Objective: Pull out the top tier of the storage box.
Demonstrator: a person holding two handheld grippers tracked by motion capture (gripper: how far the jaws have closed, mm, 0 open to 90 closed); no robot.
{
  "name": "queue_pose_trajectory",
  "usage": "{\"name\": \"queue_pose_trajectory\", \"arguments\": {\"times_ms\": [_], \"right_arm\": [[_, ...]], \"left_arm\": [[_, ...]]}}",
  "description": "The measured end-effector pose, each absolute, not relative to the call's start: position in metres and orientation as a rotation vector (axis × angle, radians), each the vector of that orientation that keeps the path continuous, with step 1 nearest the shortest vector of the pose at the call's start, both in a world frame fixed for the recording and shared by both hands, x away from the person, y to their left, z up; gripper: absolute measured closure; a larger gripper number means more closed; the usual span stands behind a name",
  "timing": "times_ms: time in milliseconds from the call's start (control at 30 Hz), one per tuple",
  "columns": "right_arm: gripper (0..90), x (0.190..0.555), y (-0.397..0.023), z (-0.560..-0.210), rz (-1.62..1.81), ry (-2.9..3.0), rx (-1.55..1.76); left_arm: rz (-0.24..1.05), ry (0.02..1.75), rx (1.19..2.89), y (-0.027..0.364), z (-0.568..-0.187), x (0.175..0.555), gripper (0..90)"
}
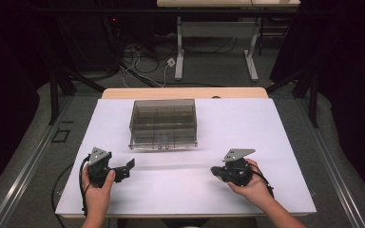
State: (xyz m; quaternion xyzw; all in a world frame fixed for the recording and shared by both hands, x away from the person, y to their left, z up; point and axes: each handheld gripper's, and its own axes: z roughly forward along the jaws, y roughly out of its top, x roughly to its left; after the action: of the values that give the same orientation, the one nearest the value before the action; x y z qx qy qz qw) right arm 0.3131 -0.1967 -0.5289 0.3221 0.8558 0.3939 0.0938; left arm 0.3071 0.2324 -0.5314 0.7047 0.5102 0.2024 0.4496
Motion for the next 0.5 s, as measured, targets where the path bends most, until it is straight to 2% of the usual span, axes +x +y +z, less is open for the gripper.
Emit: {"name": "queue_pose_trajectory", "arguments": {"times_ms": [500], "right_arm": [[88.3,0.3191,-0.1930,-0.5261,1.226,2.503,0.965]], "left_arm": [[0.504,1.273,1.724,0.2380,-0.5305,0.3028,2.7]]}}
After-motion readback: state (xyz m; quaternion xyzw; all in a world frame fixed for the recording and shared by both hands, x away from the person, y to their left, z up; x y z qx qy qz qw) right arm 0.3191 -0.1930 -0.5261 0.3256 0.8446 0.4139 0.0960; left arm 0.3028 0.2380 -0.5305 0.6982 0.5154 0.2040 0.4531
